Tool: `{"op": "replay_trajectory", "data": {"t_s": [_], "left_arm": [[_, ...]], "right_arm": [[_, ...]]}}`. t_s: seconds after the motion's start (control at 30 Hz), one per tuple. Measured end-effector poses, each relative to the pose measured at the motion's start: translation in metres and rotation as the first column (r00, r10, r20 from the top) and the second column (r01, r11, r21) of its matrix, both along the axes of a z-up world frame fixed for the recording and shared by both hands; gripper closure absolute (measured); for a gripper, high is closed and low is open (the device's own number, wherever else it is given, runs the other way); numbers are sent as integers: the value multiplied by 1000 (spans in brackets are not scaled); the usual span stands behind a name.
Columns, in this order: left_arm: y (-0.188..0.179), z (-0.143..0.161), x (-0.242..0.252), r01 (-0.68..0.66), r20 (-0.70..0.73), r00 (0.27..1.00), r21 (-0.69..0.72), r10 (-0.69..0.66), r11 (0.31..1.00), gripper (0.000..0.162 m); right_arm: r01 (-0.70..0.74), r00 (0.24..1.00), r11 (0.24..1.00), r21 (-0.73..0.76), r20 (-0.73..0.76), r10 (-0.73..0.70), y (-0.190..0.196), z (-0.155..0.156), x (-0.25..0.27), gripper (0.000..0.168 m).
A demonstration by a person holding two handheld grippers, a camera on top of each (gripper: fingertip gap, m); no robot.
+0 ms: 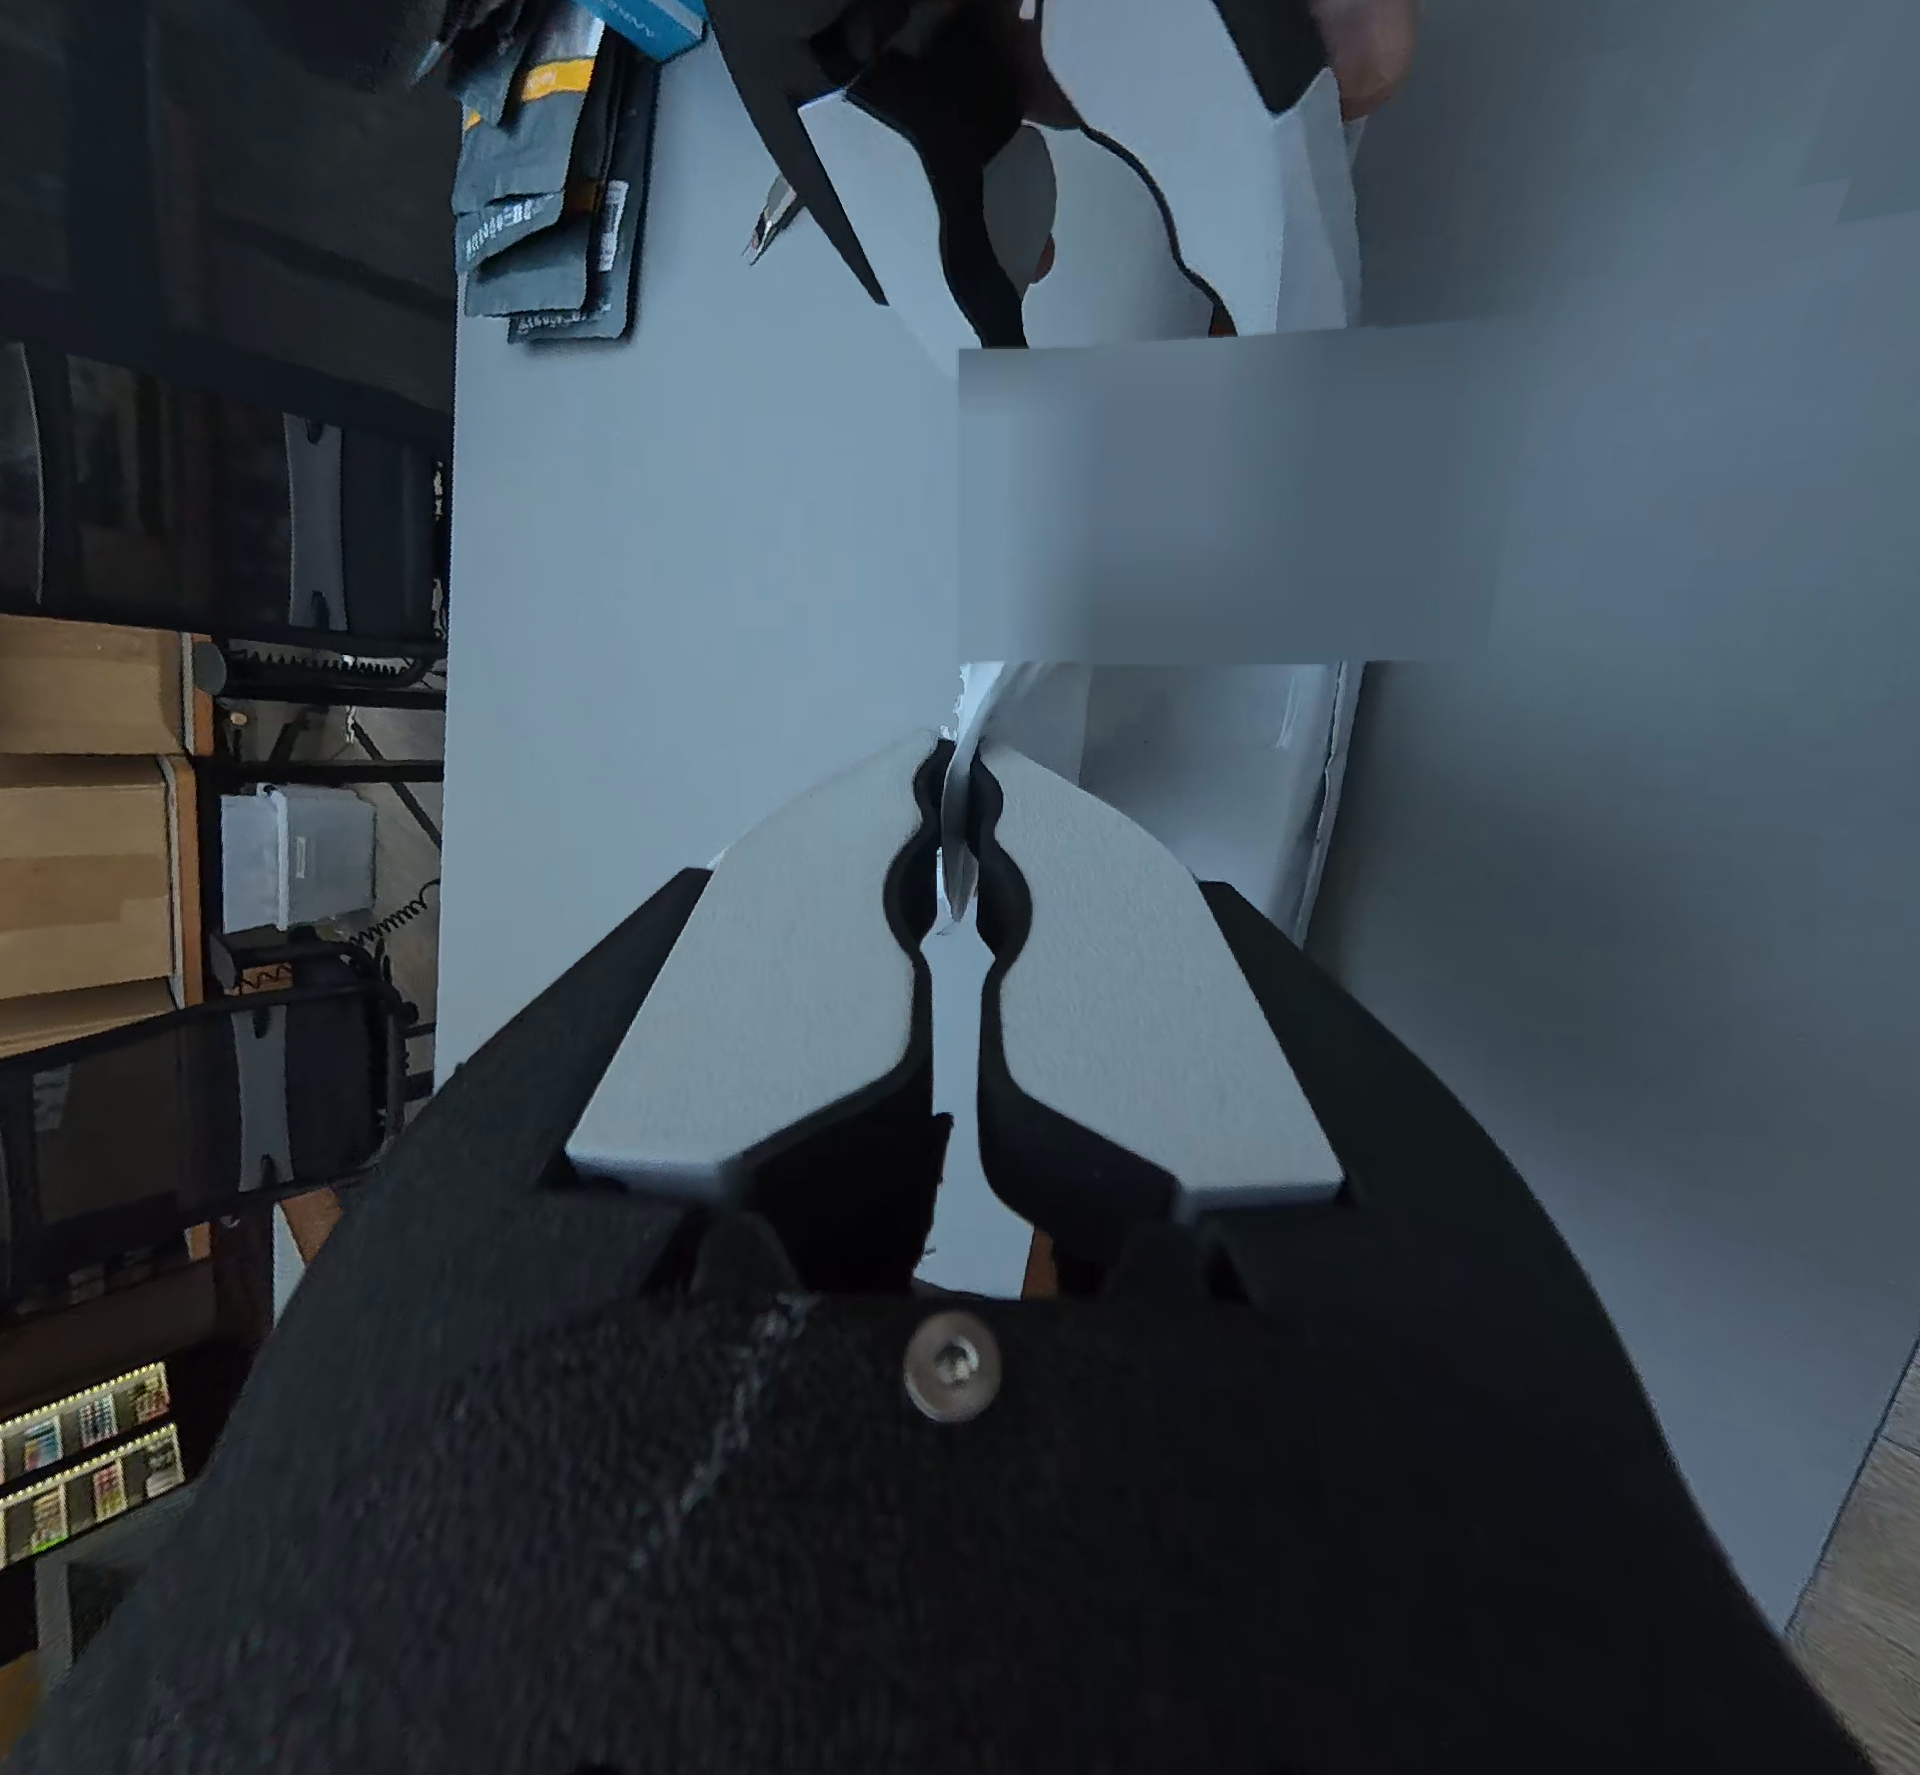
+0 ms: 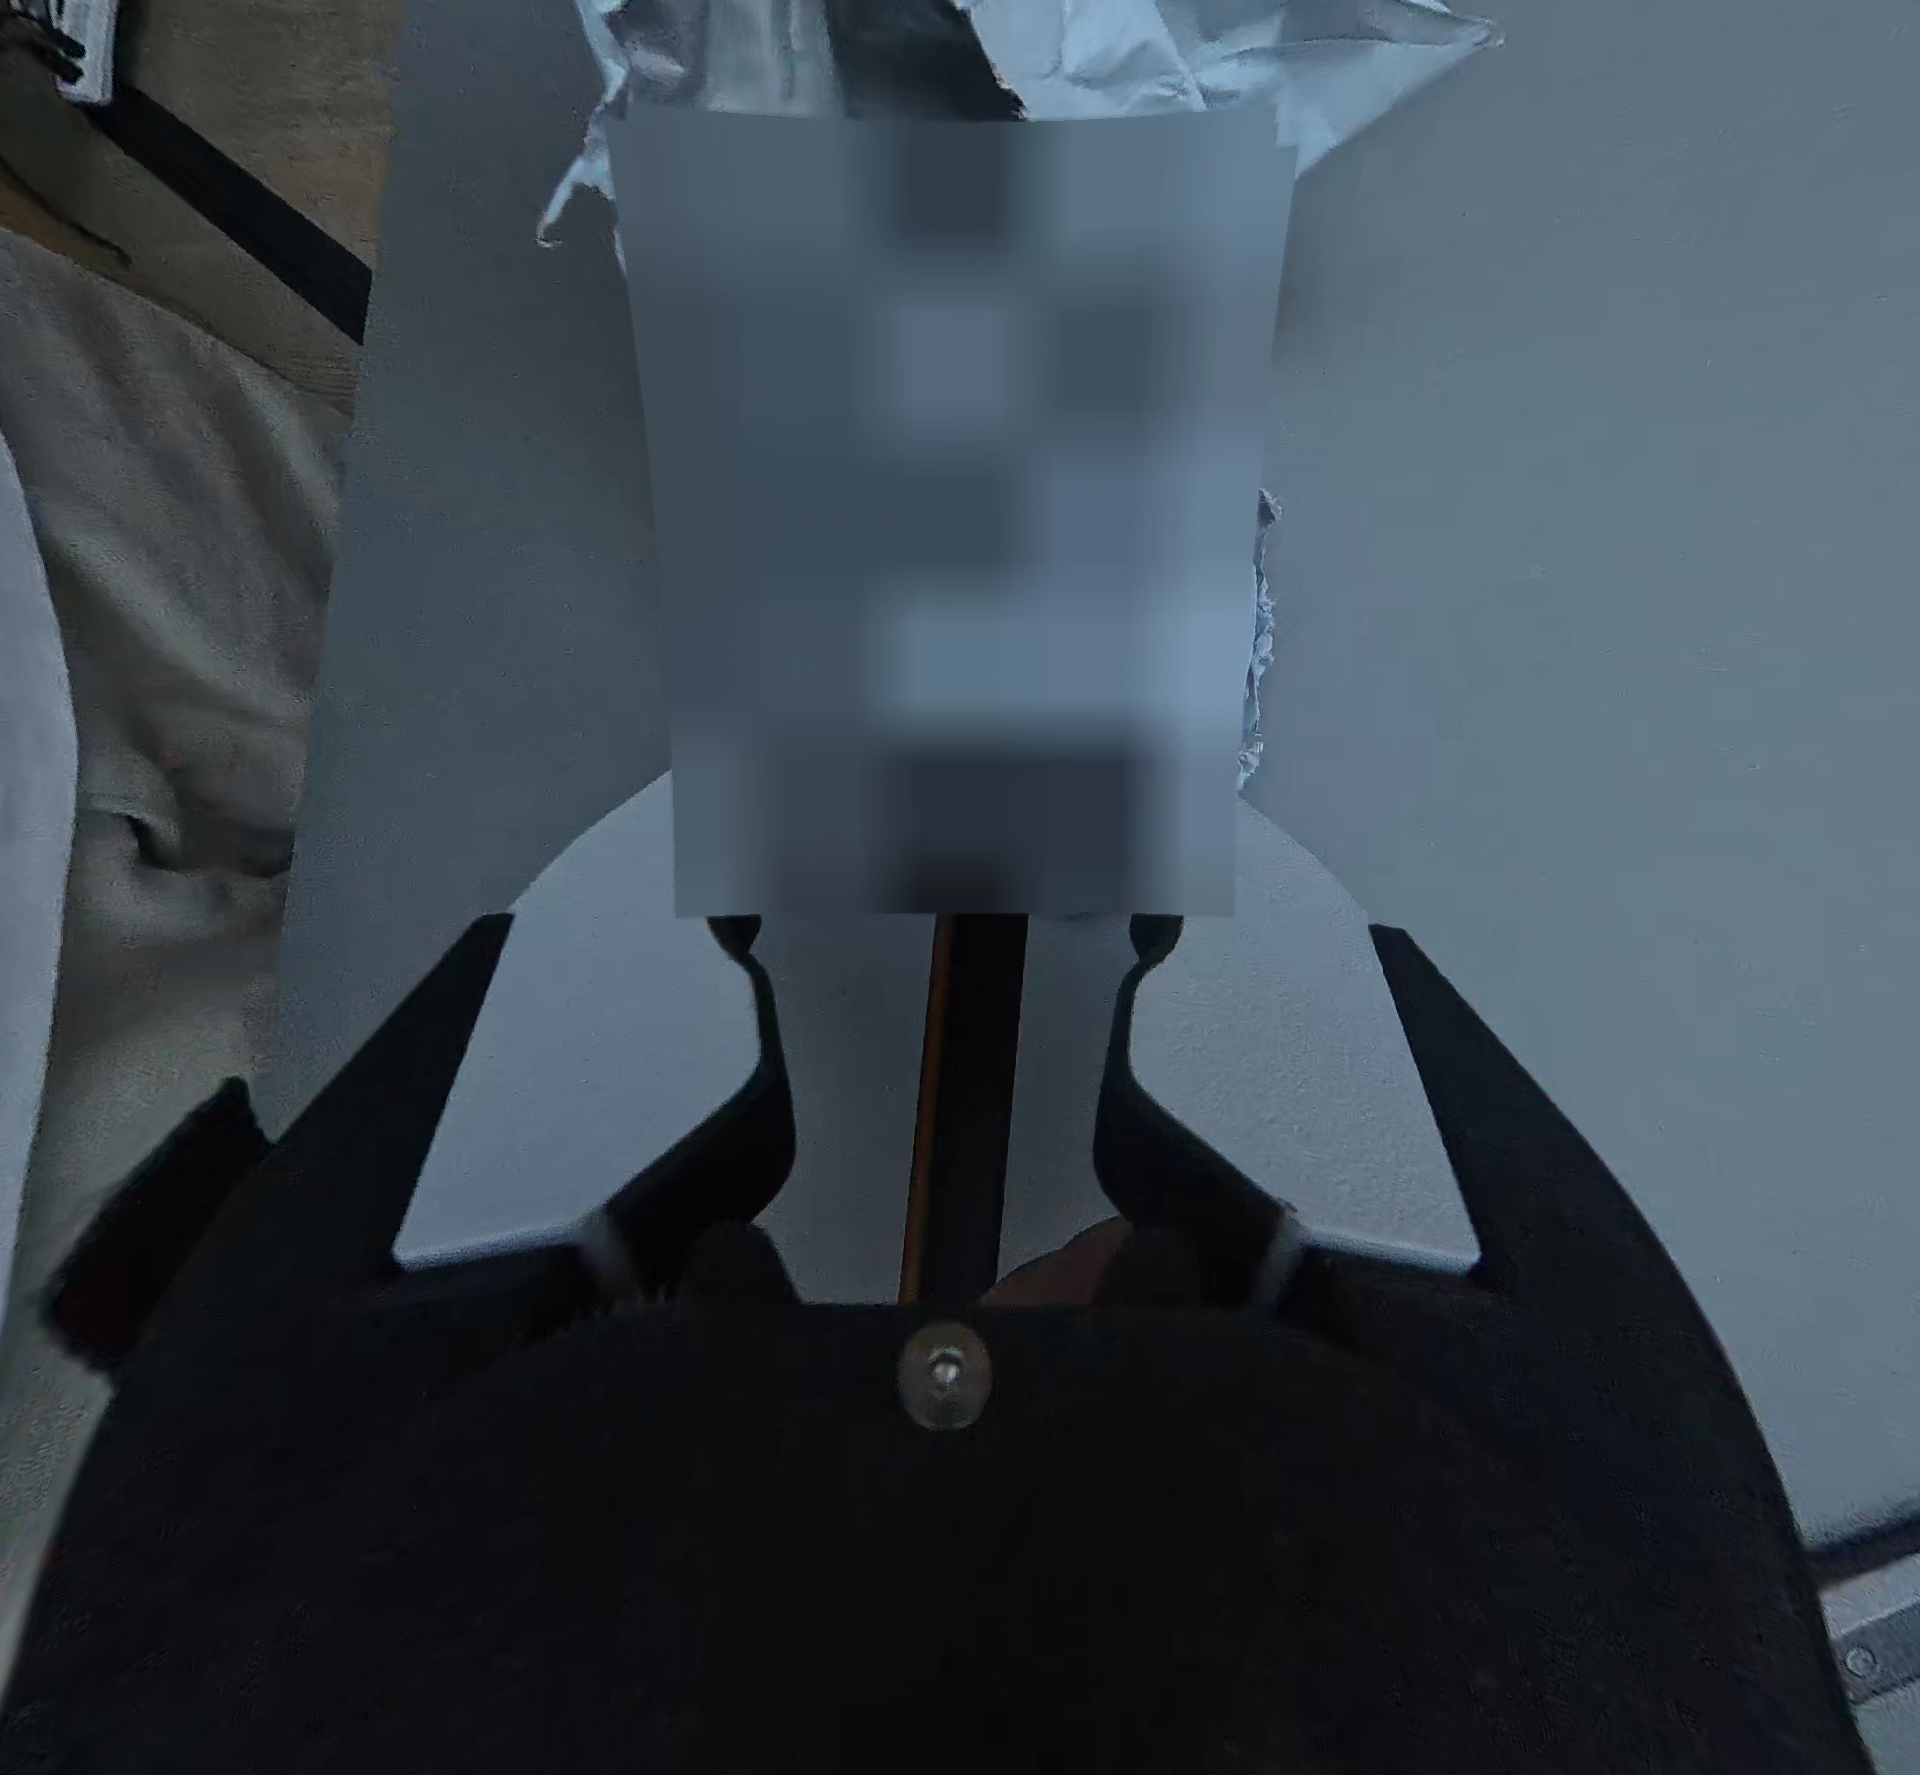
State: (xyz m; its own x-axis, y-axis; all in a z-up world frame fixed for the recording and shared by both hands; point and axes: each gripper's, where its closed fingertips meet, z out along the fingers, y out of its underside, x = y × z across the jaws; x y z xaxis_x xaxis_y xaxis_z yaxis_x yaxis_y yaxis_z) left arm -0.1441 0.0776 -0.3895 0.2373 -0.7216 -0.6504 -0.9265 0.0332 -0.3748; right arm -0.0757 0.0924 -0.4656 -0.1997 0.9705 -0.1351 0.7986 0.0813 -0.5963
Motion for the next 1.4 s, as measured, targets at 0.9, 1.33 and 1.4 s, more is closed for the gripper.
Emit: {"op": "replay_trajectory", "data": {"t_s": [0.9,1.33,1.4], "left_arm": [[-39,44,-72,-572,519,512,-387,684,723,132],[-20,-25,12,-575,538,357,-517,764,634,114],[-15,-21,6,-575,565,302,-535,768,619,126]], "right_arm": [[328,944,908,-260,77,-320,-17,-5,-18,88],[578,714,95,-811,446,-539,-41,45,-61,88],[577,701,55,-815,459,-545,-39,49,-62,88]]}}
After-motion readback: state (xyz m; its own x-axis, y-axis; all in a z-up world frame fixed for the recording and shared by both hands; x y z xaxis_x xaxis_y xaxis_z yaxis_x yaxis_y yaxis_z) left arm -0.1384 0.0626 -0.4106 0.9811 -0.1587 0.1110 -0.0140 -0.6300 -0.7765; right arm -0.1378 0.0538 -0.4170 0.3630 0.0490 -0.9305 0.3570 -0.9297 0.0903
